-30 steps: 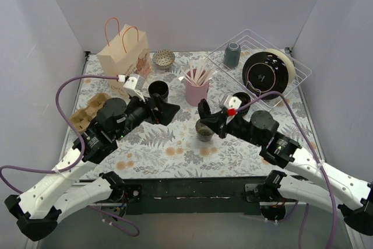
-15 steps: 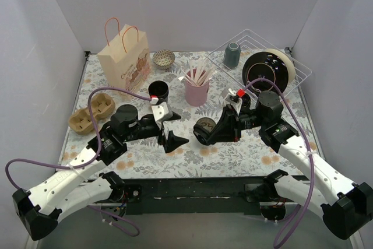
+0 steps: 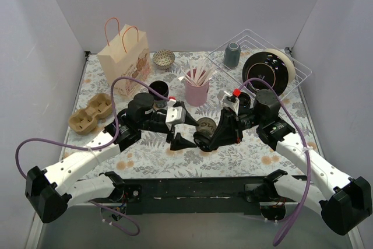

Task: Pack the takeout coffee

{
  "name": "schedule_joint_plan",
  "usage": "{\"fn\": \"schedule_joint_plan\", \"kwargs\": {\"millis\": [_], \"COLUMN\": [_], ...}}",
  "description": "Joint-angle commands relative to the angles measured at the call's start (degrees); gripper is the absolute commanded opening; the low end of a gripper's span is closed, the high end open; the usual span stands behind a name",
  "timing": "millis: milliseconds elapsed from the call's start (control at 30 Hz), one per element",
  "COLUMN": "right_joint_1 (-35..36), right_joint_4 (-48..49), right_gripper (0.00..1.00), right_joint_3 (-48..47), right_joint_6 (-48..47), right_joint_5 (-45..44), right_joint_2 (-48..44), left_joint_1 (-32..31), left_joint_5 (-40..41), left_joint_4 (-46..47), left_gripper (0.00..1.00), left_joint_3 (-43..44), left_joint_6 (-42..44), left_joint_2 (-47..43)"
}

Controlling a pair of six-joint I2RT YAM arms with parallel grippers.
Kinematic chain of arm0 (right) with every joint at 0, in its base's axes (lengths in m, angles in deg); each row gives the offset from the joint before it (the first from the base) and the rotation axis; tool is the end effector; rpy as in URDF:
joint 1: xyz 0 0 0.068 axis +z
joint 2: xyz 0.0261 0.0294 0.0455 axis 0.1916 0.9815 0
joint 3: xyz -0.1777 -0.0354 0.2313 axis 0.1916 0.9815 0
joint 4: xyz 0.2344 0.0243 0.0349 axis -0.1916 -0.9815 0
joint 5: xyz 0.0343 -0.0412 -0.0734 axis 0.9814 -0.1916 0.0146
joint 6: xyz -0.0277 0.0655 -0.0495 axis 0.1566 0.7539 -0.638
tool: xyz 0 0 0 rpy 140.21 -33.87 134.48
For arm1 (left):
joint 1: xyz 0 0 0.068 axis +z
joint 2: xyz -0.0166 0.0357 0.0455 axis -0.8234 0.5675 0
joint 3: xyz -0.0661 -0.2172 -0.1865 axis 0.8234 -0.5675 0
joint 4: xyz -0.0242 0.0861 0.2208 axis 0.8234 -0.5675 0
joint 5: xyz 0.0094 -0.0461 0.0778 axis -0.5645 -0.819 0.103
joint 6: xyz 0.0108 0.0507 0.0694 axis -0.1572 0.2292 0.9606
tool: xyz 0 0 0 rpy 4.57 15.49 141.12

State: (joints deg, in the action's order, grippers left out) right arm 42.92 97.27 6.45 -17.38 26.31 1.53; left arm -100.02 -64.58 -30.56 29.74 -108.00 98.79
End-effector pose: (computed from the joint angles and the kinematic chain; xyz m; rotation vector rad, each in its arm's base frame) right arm 0.1121 0.1575 0.3527 -1.2186 1.4891 1.7999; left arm 0.1119 -0.1922 0.3483 1.0263 1.7943 -1.5771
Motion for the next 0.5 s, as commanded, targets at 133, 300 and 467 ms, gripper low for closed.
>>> {"fn": "schedule_joint_plan", "kwargs": {"millis": [133,300,467], "right_joint_1": [-0.1,-0.6,-5.4], "right_joint_4": [4.0,1.2,-5.1], "right_gripper": [0.04,0.19,0.5], "right_joint_3": [0.7,-1.3,-4.2], "right_joint_6": [3.3,2.0,0.3], "right_joint_5": [0.7,-1.9,-7.6], "right_joint_2": [-0.7,-0.1,0.3], "left_joint_1": [0.2,0.3,0.2], "left_joint_5": [-4.6,-2.1,0.7], "left_joint_4": [4.5,8.8,13.9], "left_gripper": [0.5,0.25,0.16], "left_joint_3": [2.8,0.3,-4.7], "left_joint_6": [-3.5,-9.2,-15.5], "left_joint_2": [3.8,3.2,2.0]}}
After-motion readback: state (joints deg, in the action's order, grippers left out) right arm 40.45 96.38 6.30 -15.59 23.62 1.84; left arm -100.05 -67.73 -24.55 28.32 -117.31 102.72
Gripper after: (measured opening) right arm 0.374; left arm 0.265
